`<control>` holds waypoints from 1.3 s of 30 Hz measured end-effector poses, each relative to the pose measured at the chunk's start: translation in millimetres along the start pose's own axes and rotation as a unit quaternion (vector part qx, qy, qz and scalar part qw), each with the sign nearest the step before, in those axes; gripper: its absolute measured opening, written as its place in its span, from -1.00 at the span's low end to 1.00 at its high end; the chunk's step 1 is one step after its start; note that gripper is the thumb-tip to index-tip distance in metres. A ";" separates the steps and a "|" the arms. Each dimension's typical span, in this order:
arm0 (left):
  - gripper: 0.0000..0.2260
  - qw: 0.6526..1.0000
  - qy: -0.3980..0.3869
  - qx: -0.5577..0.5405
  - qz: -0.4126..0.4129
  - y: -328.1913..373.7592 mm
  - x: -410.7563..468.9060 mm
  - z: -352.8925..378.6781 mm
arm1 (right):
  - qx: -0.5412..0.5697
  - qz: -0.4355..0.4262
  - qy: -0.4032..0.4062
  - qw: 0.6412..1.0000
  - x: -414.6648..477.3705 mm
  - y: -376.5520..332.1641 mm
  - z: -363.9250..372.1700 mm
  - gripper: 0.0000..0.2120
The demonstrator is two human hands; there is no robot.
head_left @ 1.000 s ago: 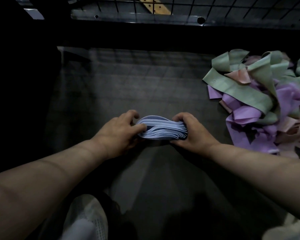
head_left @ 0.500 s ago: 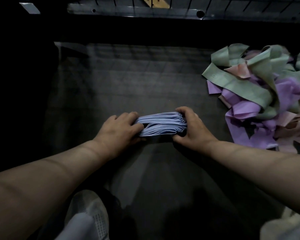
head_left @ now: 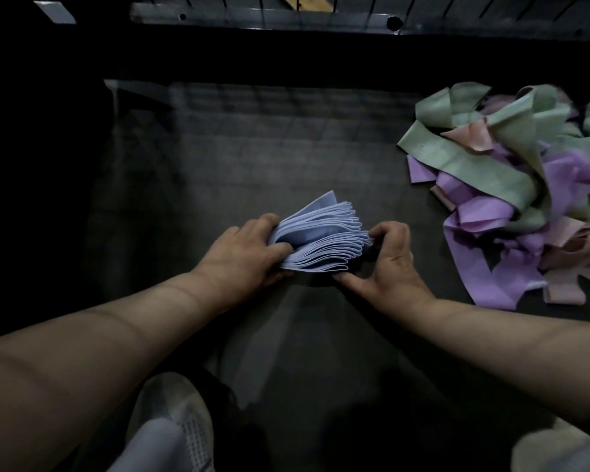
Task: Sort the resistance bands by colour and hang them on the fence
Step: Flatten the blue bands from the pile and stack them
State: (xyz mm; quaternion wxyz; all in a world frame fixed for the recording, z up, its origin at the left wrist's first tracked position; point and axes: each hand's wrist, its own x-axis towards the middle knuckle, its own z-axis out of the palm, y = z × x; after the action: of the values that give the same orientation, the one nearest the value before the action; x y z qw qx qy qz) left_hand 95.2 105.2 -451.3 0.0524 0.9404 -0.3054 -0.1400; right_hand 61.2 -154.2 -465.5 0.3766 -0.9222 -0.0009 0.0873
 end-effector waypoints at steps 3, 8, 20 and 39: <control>-0.57 1.000 -0.004 0.017 0.002 -3.0 1.0 1.0 | 0.019 0.018 -0.014 1.000 -1.4 -0.3 -1.2 -0.34; -0.52 1.000 -0.018 0.014 0.011 -6.5 1.4 -1.3 | 0.022 0.014 -0.027 0.999 7.1 1.3 -8.0 -0.48; -0.61 0.999 -0.024 0.008 0.041 -10.8 -1.9 -8.9 | -0.260 -0.237 -0.005 0.936 16.6 -20.6 -6.2 -0.41; -0.58 0.994 -0.045 0.044 0.089 -22.0 7.1 -25.3 | -0.235 -0.228 -0.002 0.945 13.3 0.7 -17.8 -0.73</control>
State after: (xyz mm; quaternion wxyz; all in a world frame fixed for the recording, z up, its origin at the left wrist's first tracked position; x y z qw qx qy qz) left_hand 120.5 119.1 -432.8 0.0095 0.9038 -0.3955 -0.1634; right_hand 77.2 -166.2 -455.6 0.1590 -0.9595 -0.2328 -0.0015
